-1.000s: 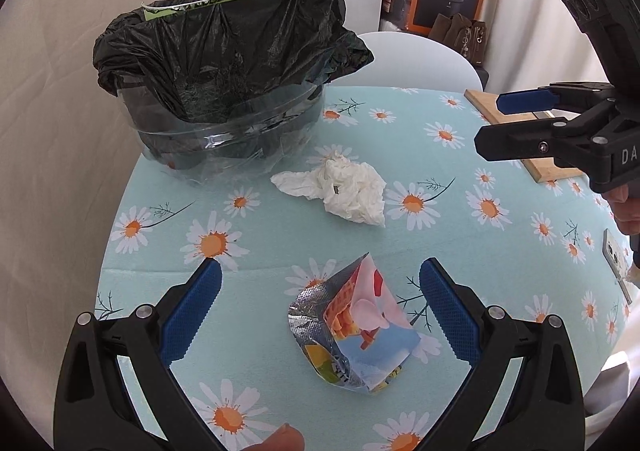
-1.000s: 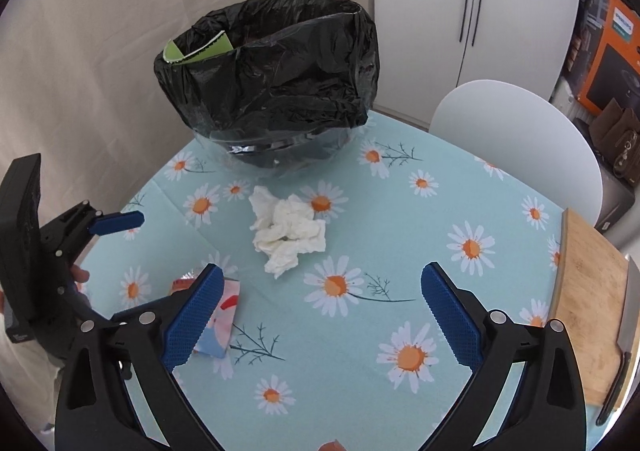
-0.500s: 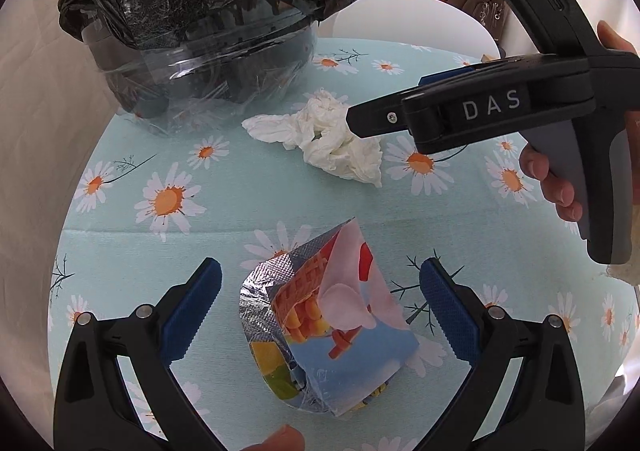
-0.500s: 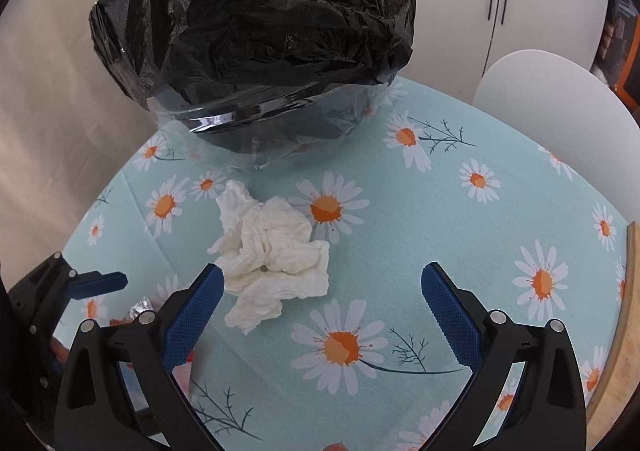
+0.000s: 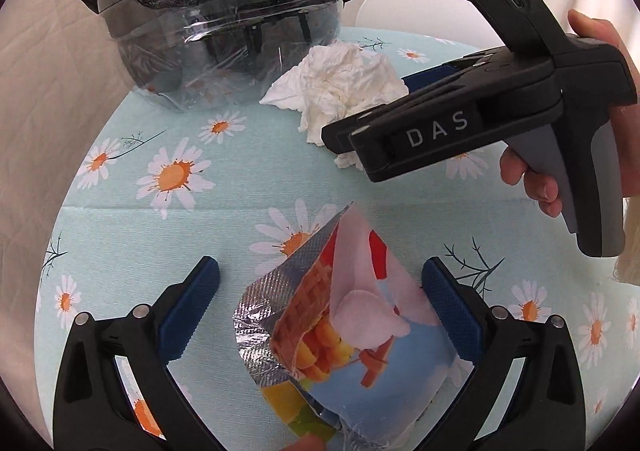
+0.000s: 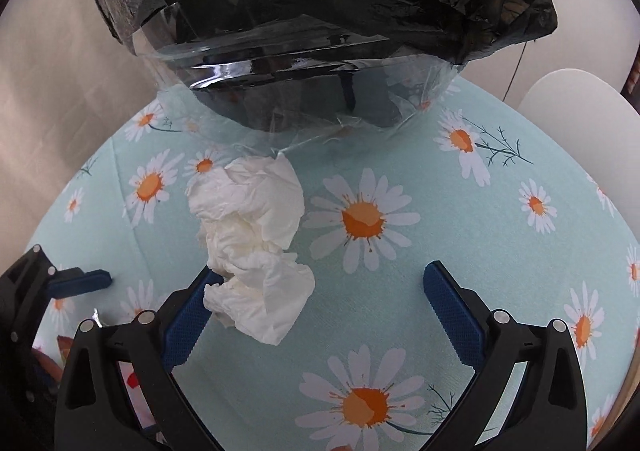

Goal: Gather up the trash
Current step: 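Close the right gripper on the tissue while the left grips the foil wrapper, then carry the tissue and foil wrapper up over the bin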

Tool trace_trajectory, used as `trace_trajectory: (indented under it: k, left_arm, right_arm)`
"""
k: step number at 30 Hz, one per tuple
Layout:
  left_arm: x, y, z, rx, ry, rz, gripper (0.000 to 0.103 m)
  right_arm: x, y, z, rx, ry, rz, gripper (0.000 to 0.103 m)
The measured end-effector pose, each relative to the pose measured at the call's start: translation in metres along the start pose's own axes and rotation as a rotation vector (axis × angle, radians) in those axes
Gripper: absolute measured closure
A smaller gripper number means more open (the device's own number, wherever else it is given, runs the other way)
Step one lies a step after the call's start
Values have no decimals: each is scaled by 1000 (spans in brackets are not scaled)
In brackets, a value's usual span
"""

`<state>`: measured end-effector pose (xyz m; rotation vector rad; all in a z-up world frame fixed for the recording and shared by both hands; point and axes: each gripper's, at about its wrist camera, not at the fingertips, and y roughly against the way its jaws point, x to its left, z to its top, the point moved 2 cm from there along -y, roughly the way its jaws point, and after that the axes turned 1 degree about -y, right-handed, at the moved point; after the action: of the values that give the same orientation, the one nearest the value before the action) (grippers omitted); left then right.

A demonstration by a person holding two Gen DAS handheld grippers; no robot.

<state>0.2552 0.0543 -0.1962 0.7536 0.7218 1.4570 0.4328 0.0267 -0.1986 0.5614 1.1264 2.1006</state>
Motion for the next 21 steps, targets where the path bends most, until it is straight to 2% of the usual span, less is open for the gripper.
trace_trajectory:
  k: [5,9,11,12,13,14,16,18,19,20,21]
  left_arm:
    - [0,4,-5,-12,-3,-6,4]
    - [2,4,-4,-5,11,3,4]
    - [0,5,-2,17,12,5,5]
    - [0,4,0,32,9,3,5]
    - [0,5,1,40,0,-2,5]
    - [1,7,1,40,-4,-8,11]
    - [7,9,3,40,10,-8,26]
    - [15,13,5,49,23,-12,51]
    - [22,15,5,52,37,-27,60]
    - [29,17,5,55,64,-71,82]
    - [36,17,4,63,94,-112,97]
  right_arm:
    - [1,-2,-4,-30,37,-21,6]
    - [-1,-1,-2,-5,36,-26,7]
    - [1,-1,0,-13,-1,-30,13]
    - [-1,1,1,-21,-34,-8,23]
    - [-4,7,1,-44,-53,5,58]
    - [-7,10,1,-45,-76,29,83]
    - [-14,12,-1,-33,-121,91,83]
    - [-17,16,-4,-24,-117,93,83]
    - [-18,19,-5,-23,-123,98,83]
    - [-20,23,-6,-23,-140,115,83]
    - [-22,28,-5,-27,-157,134,84]
